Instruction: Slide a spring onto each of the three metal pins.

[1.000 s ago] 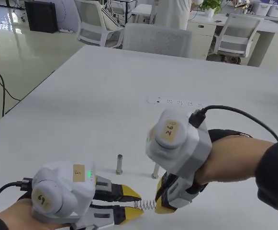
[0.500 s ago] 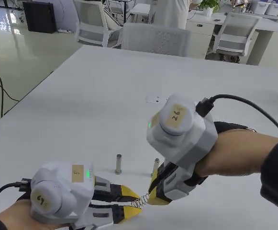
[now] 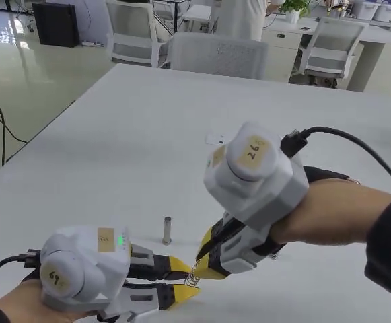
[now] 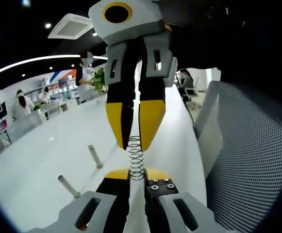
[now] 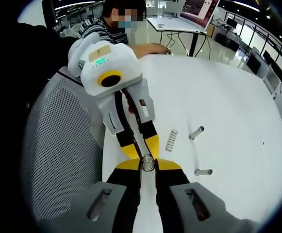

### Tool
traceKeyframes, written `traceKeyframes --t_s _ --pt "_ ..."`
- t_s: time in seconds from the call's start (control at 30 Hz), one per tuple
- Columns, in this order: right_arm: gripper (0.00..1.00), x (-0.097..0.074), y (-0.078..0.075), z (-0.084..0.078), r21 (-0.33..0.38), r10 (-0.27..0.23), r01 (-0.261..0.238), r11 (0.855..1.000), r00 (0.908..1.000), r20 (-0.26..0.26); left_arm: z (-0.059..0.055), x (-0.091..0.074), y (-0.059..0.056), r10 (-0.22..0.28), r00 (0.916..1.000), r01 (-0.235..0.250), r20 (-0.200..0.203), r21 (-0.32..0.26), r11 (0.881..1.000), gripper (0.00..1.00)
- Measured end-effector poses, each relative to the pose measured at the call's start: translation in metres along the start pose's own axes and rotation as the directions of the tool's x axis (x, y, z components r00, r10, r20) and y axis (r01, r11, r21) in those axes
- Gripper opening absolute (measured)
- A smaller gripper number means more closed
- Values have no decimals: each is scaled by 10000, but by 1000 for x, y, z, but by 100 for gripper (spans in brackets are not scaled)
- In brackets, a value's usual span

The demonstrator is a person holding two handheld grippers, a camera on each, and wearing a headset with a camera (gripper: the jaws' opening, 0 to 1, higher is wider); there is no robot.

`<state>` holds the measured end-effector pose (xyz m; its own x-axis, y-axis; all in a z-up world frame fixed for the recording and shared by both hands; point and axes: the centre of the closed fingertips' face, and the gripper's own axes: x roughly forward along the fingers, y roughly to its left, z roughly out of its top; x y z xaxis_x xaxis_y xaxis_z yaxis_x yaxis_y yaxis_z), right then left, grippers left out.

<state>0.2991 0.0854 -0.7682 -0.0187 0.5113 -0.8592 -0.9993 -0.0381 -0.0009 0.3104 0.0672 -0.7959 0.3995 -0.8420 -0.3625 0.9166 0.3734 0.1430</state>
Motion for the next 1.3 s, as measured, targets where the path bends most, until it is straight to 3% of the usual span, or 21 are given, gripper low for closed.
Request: traceKeyframes --t_s 0.57,0.83,1.07,1.3 --pt "10 11 2 -7 10 170 -170 9999 9997 -154 8 -1 0 -21 9995 24 314 -77 10000 2" --pt "9 9 1 -5 28 144 -144 9999 9999 -81 15 -3 -1 -61 9977 83 679 -330 9994 2" --pt "9 9 0 -6 82 55 -53 10000 9999 -157 13 -2 1 17 9980 12 629 -459 9989 2" --pt "9 6 -4 -8 138 -70 73 9999 9997 -218 7 -4 5 234 9987 -197 455 -787 9967 10"
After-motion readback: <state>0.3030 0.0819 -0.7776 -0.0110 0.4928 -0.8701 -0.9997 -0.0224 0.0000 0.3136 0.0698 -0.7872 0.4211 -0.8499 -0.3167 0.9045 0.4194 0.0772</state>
